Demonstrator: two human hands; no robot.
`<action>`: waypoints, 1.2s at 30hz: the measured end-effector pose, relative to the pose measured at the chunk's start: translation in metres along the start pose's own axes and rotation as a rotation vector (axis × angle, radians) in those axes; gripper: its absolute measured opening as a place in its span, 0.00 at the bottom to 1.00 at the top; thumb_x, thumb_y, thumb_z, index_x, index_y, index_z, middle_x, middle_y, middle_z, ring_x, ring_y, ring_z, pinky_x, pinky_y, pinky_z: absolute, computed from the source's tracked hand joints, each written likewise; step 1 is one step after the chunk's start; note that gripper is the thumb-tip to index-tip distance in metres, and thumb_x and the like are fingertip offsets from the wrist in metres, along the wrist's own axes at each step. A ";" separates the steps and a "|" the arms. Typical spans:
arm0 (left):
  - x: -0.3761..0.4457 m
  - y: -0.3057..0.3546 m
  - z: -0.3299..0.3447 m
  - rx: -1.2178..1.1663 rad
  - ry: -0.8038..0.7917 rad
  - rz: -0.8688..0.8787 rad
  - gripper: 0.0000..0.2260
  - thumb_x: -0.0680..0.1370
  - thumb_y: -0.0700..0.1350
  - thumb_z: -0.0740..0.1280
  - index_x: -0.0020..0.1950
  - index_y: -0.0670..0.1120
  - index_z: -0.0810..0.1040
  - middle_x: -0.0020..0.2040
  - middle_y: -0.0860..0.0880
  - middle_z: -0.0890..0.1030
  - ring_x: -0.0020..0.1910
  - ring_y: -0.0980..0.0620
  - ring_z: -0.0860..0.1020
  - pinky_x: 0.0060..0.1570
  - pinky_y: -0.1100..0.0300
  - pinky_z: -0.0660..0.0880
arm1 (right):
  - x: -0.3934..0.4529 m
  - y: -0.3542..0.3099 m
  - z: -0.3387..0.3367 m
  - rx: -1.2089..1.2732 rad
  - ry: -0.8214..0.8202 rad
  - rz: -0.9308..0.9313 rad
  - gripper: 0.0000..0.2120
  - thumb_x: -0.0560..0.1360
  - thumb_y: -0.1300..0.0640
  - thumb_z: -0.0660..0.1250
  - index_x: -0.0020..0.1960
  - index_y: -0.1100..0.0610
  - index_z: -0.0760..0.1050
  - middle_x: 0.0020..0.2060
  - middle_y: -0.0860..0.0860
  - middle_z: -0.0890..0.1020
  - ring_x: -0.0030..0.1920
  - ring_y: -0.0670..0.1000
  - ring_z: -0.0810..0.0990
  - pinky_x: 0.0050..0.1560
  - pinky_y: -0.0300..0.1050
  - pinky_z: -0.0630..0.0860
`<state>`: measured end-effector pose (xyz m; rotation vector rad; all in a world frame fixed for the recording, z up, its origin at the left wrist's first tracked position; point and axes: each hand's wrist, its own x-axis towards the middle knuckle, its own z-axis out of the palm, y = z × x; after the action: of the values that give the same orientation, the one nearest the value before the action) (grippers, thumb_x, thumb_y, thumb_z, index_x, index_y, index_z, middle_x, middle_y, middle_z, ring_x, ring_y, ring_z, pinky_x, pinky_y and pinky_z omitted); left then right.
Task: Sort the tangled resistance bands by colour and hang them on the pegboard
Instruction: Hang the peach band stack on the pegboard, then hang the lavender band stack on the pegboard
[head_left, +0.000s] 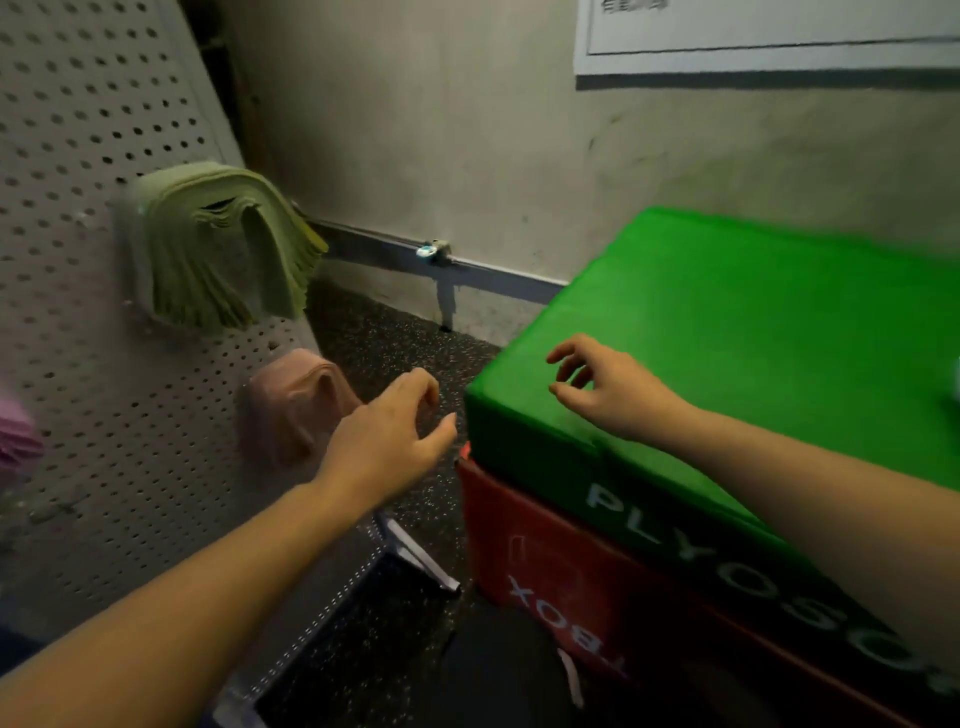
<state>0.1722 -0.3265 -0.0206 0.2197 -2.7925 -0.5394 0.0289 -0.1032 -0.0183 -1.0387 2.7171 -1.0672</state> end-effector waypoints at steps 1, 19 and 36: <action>0.007 0.019 0.008 -0.032 -0.062 0.047 0.09 0.78 0.57 0.66 0.52 0.57 0.68 0.42 0.56 0.75 0.38 0.56 0.76 0.41 0.51 0.77 | -0.017 0.010 -0.019 -0.019 0.038 0.025 0.12 0.76 0.57 0.70 0.59 0.53 0.75 0.45 0.46 0.79 0.44 0.52 0.80 0.49 0.47 0.76; 0.107 0.377 0.164 0.038 -0.599 0.927 0.14 0.81 0.44 0.65 0.67 0.50 0.72 0.67 0.48 0.73 0.58 0.49 0.77 0.55 0.62 0.69 | -0.272 0.202 -0.228 -0.185 0.149 1.000 0.32 0.76 0.32 0.60 0.53 0.61 0.82 0.51 0.60 0.83 0.52 0.58 0.81 0.53 0.47 0.76; 0.165 0.495 0.235 0.765 -0.865 1.311 0.35 0.74 0.40 0.63 0.80 0.55 0.56 0.78 0.47 0.64 0.73 0.44 0.67 0.69 0.44 0.68 | -0.249 0.200 -0.189 -0.127 0.224 0.959 0.20 0.72 0.34 0.66 0.38 0.51 0.74 0.35 0.47 0.78 0.37 0.52 0.78 0.31 0.42 0.65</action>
<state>-0.1027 0.1752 0.0028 -1.9105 -2.8184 0.9320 0.0564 0.2661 -0.0456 0.4360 2.8658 -0.8327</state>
